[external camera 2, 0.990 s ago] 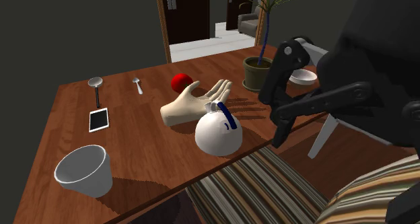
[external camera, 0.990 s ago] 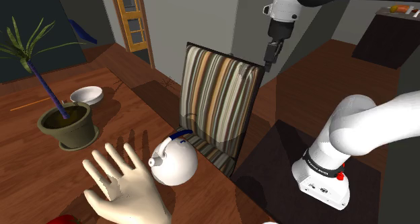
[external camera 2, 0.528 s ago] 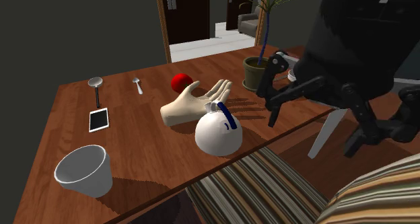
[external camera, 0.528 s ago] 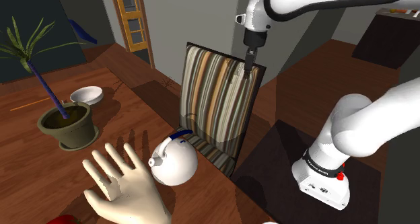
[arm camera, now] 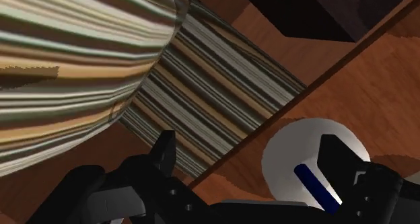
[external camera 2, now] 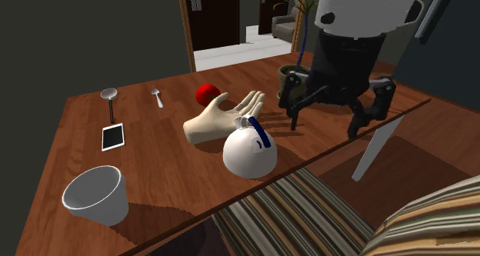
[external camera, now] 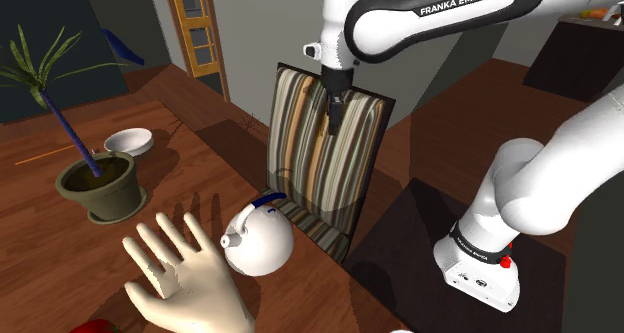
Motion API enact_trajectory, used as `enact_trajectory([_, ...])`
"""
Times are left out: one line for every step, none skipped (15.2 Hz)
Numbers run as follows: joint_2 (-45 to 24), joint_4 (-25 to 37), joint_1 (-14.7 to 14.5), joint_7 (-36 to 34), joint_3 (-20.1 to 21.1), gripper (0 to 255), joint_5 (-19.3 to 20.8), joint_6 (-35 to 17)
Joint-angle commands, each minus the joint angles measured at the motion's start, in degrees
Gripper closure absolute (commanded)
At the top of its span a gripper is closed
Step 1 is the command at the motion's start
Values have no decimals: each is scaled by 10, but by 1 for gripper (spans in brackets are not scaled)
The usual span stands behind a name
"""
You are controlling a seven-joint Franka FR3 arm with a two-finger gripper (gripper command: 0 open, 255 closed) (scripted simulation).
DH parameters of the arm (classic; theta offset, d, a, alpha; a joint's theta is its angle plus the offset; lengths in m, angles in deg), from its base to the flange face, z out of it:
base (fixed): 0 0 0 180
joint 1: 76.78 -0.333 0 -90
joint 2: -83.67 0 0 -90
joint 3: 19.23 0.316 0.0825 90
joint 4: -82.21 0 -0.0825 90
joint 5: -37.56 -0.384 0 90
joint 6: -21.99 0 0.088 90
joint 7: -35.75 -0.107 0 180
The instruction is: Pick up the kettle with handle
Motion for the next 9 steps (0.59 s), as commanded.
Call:
enact_trajectory([-33,15,-14,19,11,0,2,-21])
enact_trajectory([-48,22,-20,28,16,0,4,-31])
enact_trajectory([-63,29,-26,37,22,0,5,-40])
enact_trajectory([-78,36,-32,46,27,0,8,-49])
enact_trajectory([-92,43,-38,55,33,0,10,-58])
enact_trajectory([-106,50,-44,63,39,0,13,-66])
enact_trajectory([-120,57,-50,71,44,0,16,-74])
enact_trajectory([-134,64,-56,79,50,0,19,-82])
enact_trajectory([-148,71,-62,87,56,0,23,-90])
